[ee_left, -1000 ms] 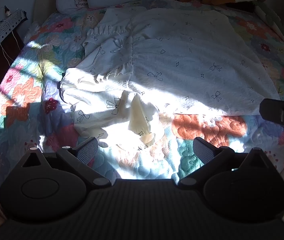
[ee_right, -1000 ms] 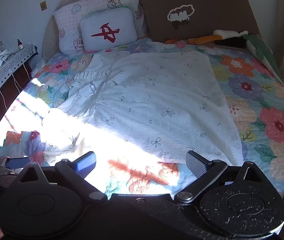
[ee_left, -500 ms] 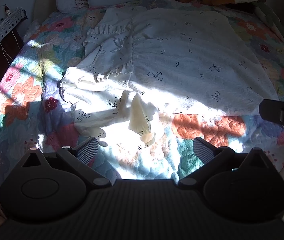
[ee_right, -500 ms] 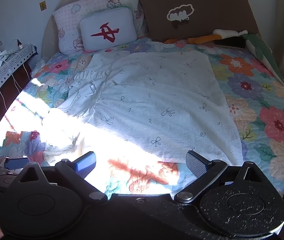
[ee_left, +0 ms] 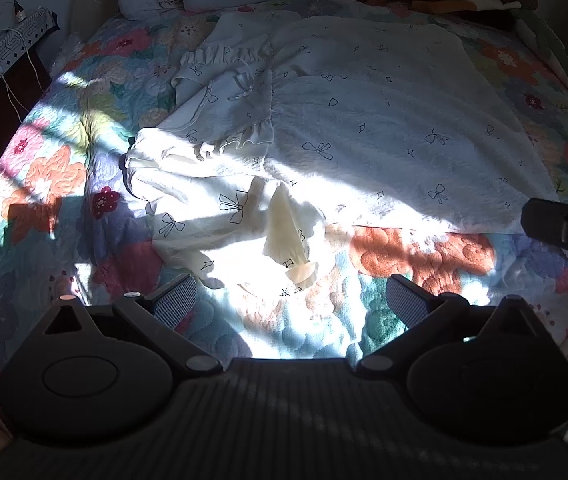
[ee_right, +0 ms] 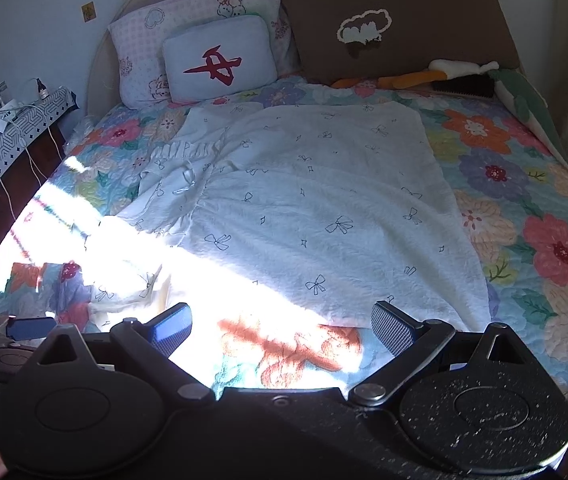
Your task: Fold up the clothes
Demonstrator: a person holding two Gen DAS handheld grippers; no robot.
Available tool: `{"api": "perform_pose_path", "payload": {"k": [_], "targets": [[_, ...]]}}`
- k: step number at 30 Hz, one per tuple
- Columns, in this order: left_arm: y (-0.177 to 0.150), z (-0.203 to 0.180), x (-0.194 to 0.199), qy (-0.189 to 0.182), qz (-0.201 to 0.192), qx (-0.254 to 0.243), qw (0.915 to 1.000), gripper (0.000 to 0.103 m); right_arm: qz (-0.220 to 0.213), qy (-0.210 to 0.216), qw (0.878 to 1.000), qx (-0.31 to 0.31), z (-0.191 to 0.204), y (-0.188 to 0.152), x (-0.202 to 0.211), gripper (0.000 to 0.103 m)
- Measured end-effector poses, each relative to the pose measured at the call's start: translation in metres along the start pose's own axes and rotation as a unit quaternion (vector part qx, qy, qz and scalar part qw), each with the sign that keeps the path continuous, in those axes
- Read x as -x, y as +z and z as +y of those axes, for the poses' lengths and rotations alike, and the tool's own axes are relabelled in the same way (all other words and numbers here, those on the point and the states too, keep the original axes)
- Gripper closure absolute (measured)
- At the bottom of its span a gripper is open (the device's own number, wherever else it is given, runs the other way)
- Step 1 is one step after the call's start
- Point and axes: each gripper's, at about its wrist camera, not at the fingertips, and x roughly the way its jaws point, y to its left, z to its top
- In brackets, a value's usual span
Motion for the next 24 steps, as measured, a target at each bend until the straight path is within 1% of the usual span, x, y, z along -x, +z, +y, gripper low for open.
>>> {"api": "perform_pose_path", "payload": {"k": [1,3,5,6,8,9,10,11,12,13,14,16,17,18,19,20,21,22,24], "targets": [[-0.003,0.006,-0.002,0.002,0.000,0.001,1.0000,0.000,-0.013,-0.005,1.000,0.014,0.003,-0.002,-0.001,0.005],[-0.007,0.028,-0.011,0.017,0.002,0.023,0.9996,0.000,-0.037,0.000,0.999,0.036,0.008,-0.007,-0.006,0.005],[-0.010,0.052,-0.021,0.032,0.004,0.049,0.9983,0.000,-0.052,0.021,0.997,0.049,0.012,-0.011,-0.016,0.005],[-0.010,0.064,-0.025,0.034,0.002,0.061,0.9976,0.001,-0.053,0.034,0.996,0.055,0.014,-0.012,-0.022,0.006],[-0.009,0.088,-0.034,0.029,-0.006,0.083,0.9961,0.003,-0.051,0.060,0.995,0.067,0.020,-0.013,-0.035,0.010],[-0.008,0.098,-0.037,0.029,-0.010,0.090,0.9955,0.003,-0.050,0.074,0.993,0.076,0.024,-0.013,-0.040,0.016],[-0.007,0.106,-0.040,0.030,-0.014,0.094,0.9950,0.006,-0.049,0.087,0.991,0.089,0.028,-0.013,-0.044,0.029],[-0.006,0.111,-0.044,0.028,-0.014,0.096,0.9949,0.020,-0.053,0.096,0.989,0.103,0.034,-0.013,-0.047,0.044],[-0.005,0.114,-0.049,0.023,-0.011,0.097,0.9950,0.033,-0.058,0.100,0.986,0.117,0.040,-0.014,-0.048,0.089],[-0.003,0.117,-0.053,0.019,-0.008,0.097,0.9950,0.033,-0.064,0.103,0.984,0.133,0.047,-0.015,-0.051,0.099],[-0.002,0.120,-0.057,0.014,-0.006,0.098,0.9951,0.033,-0.063,0.106,0.981,0.150,0.053,-0.017,-0.054,0.093],[0.000,0.126,-0.066,0.006,0.000,0.099,0.9951,0.033,-0.048,0.116,0.977,0.173,0.064,-0.019,-0.064,0.092],[0.002,0.129,-0.071,0.001,0.002,0.100,0.9950,0.031,-0.034,0.121,0.976,0.177,0.068,-0.020,-0.070,0.092],[0.003,0.132,-0.075,-0.003,0.005,0.100,0.9950,0.031,-0.020,0.126,0.976,0.179,0.071,-0.021,-0.077,0.087],[0.003,0.132,-0.079,-0.004,0.010,0.097,0.9952,0.030,-0.005,0.130,0.976,0.177,0.074,-0.022,-0.083,0.064],[0.002,0.132,-0.082,-0.003,0.014,0.092,0.9956,0.029,0.009,0.130,0.976,0.174,0.076,-0.022,-0.089,0.050],[0.001,0.131,-0.084,-0.006,0.017,0.089,0.9959,0.028,0.020,0.132,0.976,0.171,0.079,-0.023,-0.095,0.039],[0.000,0.130,-0.088,-0.010,0.019,0.086,0.9960,0.026,0.031,0.138,0.975,0.169,0.082,-0.024,-0.100,0.039],[-0.002,0.128,-0.094,-0.022,0.024,0.083,0.9960,0.017,0.051,0.151,0.972,0.172,0.087,-0.026,-0.111,0.039]]}}
